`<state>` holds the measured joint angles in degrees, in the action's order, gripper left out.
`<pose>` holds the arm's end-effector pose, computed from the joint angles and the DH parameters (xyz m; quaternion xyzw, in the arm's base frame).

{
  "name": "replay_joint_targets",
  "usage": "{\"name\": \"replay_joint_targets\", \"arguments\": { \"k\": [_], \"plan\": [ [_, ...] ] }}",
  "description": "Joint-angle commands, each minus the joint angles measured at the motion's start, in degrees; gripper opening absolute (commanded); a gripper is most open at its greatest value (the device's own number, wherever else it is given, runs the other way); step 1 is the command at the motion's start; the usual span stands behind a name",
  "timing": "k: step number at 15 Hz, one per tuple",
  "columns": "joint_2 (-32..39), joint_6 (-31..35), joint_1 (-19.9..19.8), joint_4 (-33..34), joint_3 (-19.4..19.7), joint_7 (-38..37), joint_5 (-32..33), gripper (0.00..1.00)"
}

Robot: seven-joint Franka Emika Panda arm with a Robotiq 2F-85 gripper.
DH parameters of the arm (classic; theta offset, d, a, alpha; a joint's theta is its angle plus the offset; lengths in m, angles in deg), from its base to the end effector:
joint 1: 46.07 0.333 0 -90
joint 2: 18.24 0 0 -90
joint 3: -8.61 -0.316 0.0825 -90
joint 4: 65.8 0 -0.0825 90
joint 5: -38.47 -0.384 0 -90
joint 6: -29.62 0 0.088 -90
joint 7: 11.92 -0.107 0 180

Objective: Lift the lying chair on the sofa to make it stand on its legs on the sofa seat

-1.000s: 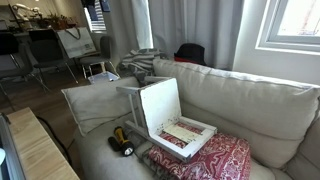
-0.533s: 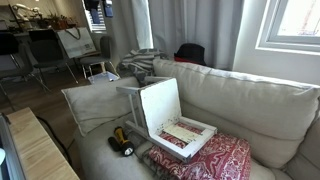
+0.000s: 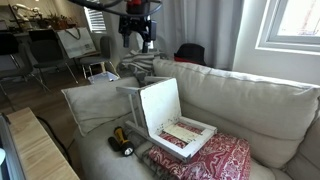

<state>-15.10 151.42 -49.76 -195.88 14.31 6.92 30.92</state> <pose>0.4956 -0.0760 0.3192 -0.9930 -0.0417 0.0840 0.0722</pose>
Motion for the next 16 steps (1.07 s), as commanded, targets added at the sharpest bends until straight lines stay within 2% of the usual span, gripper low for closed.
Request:
{"name": "replay_joint_targets", "arguments": {
  "k": [1,5,6,13,16],
  "plan": [
    [11.0,1.4,-3.4,7.7,0.0,7.6,-9.4,1.00],
    [16.9,1.7,-7.1,11.7,-0.9,8.8,-11.3,1.00],
    [14.1,1.7,-6.4,9.2,-1.1,7.5,-9.0,1.00],
    [16.5,1.7,-7.4,11.6,-1.6,7.5,-9.5,1.00],
    [20.7,-3.6,-8.7,16.6,-1.2,5.7,-10.5,1.00]
  ]
}}
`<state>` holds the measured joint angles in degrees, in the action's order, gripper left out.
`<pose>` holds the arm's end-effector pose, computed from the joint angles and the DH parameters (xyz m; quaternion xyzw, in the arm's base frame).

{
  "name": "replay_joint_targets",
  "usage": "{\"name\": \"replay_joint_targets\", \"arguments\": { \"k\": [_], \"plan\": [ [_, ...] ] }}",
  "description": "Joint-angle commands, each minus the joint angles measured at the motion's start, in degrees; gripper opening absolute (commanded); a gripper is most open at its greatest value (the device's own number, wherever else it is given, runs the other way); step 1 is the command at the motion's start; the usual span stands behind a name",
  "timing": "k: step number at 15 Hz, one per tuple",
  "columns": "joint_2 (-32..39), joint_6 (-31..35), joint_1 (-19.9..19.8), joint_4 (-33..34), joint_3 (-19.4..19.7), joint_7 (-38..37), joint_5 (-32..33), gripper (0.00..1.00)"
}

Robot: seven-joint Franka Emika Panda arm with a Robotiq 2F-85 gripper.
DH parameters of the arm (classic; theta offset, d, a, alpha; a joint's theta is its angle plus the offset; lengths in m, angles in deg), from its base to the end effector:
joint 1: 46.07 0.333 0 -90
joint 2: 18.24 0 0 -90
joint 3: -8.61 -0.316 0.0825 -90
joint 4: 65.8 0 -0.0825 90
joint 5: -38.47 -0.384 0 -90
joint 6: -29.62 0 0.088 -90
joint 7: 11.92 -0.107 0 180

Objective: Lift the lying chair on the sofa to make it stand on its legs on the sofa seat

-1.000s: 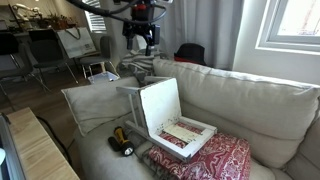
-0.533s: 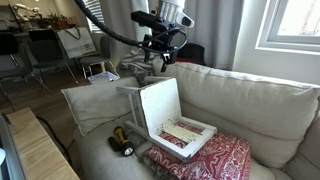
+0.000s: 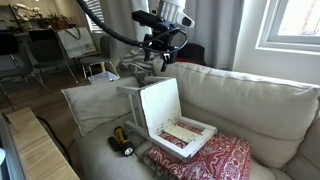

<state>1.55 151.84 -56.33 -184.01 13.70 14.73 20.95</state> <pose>0.5436 -0.1352 0.2470 -0.9858 0.0005 0.0886 0.1427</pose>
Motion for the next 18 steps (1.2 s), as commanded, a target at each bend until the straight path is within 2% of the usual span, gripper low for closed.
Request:
{"name": "replay_joint_targets", "arguments": {
  "k": [1,6,9,13,14,15,18],
  "plan": [
    [7.4,-7.1,-3.0,8.2,-0.2,-3.1,-0.6,1.00],
    [22.6,-15.3,-8.8,23.4,0.0,-5.1,-1.4,1.00],
    [30.4,-15.5,-13.6,31.0,-2.3,-3.4,-5.5,1.00],
    [37.9,-22.3,-19.5,39.7,-6.0,0.2,-9.8,1.00],
    [39.3,-24.0,-20.5,41.5,-6.8,0.1,-11.2,1.00],
    [35.3,-19.8,-17.6,35.7,-4.7,-1.0,-8.4,1.00],
    [37.9,-22.5,-19.6,39.5,-5.8,-0.5,-10.1,1.00]
  ]
}}
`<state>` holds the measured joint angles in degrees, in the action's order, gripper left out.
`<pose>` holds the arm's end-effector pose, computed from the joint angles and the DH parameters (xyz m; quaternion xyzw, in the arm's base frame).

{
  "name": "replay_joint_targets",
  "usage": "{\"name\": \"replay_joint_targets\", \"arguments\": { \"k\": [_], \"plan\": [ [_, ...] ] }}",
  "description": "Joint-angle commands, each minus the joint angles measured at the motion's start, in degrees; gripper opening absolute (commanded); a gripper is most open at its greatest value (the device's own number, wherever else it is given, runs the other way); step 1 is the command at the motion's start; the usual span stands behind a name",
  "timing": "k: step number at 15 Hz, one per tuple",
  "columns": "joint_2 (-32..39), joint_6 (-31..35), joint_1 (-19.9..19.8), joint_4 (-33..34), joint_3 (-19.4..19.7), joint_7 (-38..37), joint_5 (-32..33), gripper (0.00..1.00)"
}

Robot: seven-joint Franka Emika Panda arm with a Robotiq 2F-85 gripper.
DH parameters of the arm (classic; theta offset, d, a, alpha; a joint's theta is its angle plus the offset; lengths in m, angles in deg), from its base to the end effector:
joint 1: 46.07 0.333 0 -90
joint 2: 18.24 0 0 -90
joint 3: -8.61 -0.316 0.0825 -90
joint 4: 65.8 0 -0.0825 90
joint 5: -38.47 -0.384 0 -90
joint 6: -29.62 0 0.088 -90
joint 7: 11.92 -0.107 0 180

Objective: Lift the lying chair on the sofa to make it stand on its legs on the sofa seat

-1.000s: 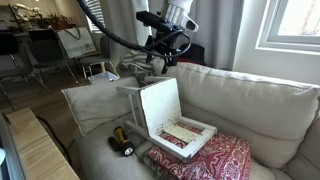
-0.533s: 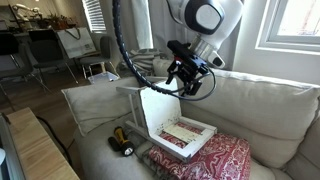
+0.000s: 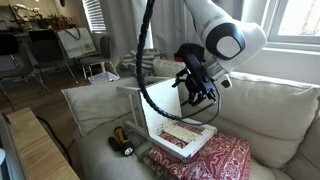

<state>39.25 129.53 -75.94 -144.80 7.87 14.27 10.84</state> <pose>0.5873 -0.2807 0.0808 -0.9173 0.1375 0.1694 0.3331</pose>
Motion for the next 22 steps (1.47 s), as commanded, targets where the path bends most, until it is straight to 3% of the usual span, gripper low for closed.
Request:
{"name": "replay_joint_targets", "arguments": {
  "k": [1,4,7,11,16,22],
  "plan": [
    [0.4,-0.4,-0.1,0.7,-0.1,0.0,0.0,1.00],
    [0.5,-0.5,-0.1,1.2,-0.4,0.0,-0.1,1.00],
    [4.8,8.3,0.9,3.1,1.2,2.1,2.2,1.00],
    [9.2,19.7,-2.7,2.9,-2.3,11.3,0.4,1.00],
    [14.3,30.7,-5.4,4.3,-3.3,19.7,2.2,1.00],
    [18.7,35.5,-6.2,6.6,-3.0,22.7,5.7,1.00]
  ]
}}
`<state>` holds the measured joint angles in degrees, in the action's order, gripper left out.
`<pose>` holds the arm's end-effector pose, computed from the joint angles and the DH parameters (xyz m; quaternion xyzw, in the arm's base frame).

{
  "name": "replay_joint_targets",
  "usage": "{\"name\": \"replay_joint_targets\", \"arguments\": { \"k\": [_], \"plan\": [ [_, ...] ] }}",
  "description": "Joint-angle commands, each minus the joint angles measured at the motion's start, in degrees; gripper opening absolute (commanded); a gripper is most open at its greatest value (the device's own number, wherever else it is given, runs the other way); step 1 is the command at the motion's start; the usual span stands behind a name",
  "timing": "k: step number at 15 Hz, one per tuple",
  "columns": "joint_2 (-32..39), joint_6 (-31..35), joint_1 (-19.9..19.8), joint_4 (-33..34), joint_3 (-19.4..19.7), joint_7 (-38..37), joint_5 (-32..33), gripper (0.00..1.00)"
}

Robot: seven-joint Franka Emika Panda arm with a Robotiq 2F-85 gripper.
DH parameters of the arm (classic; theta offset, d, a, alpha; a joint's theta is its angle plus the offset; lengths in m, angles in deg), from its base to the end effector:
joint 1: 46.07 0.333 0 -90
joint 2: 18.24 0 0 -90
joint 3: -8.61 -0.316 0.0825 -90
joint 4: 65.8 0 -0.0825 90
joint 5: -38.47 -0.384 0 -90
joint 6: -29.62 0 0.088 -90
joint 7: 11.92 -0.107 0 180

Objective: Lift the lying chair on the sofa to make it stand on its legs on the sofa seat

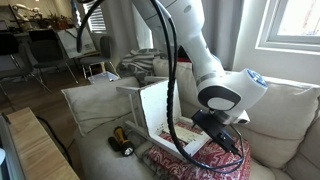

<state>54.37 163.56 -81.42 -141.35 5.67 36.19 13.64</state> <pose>0.5582 -0.3518 -0.0575 -0.9782 0.0484 -0.0111 0.2017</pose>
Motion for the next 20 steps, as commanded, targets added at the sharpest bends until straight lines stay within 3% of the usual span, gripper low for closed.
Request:
{"name": "replay_joint_targets", "arguments": {
  "k": [1,10,14,17,18,20],
  "plan": [
    [4.1,1.4,-0.5,3.5,-0.7,0.6,3.9,1.00],
    [9.3,5.7,3.1,5.5,1.6,-2.6,12.1,1.00],
    [10.1,4.2,3.4,5.8,0.8,-3.1,13.6,1.00],
    [9.8,3.6,4.3,5.4,1.6,-4.6,14.4,0.94],
    [9.9,3.4,4.7,5.6,2.0,-5.4,14.8,0.77],
    [9.9,3.5,5.1,5.6,2.4,-6.6,15.4,0.64]
  ]
}}
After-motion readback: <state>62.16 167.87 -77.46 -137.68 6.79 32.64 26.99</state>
